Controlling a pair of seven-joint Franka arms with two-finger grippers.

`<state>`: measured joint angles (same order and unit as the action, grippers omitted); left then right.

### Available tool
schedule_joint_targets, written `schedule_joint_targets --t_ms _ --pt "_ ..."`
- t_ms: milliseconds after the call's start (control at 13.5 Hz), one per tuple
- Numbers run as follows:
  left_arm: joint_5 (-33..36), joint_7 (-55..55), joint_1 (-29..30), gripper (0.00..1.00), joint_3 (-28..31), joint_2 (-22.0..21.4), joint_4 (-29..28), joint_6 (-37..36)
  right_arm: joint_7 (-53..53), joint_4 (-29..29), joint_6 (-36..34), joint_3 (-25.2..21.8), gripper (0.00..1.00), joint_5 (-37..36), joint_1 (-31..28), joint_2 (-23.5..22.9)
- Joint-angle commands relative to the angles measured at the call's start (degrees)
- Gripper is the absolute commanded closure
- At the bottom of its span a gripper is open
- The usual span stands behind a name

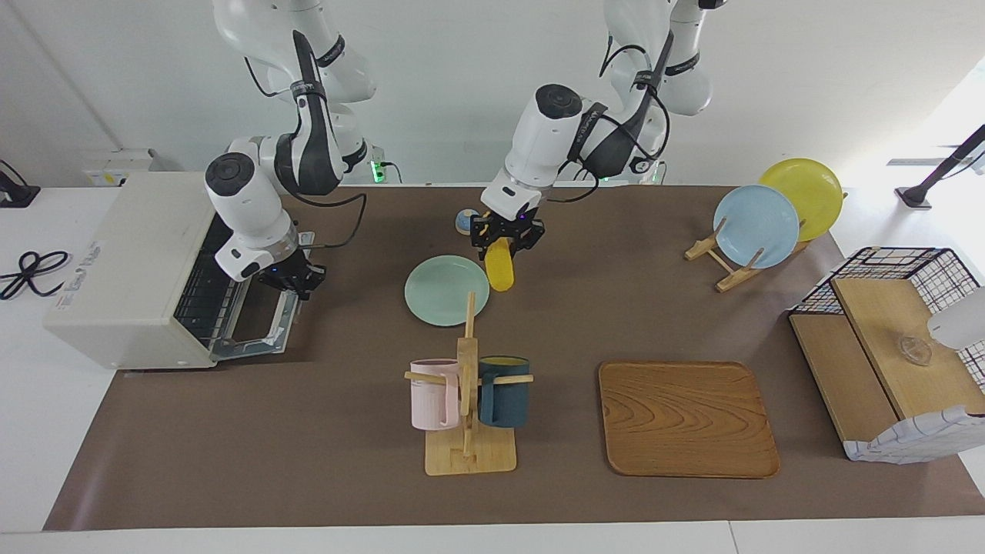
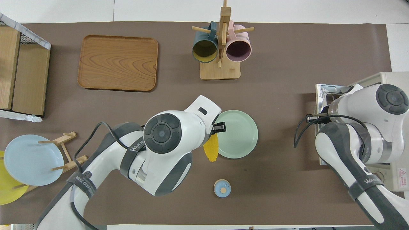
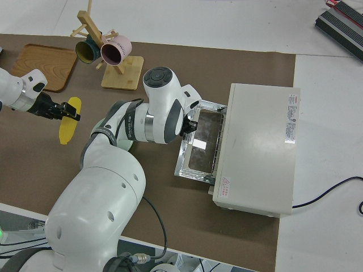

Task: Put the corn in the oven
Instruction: 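Lower the corn onto the green plate while the right gripper opens the oven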

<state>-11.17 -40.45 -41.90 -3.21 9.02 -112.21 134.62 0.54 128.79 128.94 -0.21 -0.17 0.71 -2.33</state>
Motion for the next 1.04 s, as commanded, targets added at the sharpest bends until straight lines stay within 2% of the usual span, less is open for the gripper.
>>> schedule_joint_targets --t_ms 0,296,444,813,961 --pt "-1.0 -2.3 -4.2 1.00 1.3 4.3 -0.2 7.1 0.3 1.9 1.8 -1.1 1.00 -1.5 -0.7 0.1" --pt "-1.0 -3.8 -7.1 1.00 1.4 11.8 2.3 12.8 0.3 6.2 8.4 -1.1 1.00 -0.6 -0.7 -0.6" --pt "-0.9 -4.1 -7.6 1.00 1.4 13.3 3.7 13.8 0.4 6.3 8.8 -1.1 1.00 1.2 -0.7 -2.1" --pt "-0.5 -3.9 -7.7 1.00 1.5 15.2 3.7 17.4 1.7 2.3 6.5 -1.0 1.00 4.1 3.7 -3.0" --pt "-0.5 -3.9 -7.7 1.00 1.5 15.2 3.5 17.4 2.3 -2.3 1.3 -1.0 1.00 4.2 5.1 -3.2"
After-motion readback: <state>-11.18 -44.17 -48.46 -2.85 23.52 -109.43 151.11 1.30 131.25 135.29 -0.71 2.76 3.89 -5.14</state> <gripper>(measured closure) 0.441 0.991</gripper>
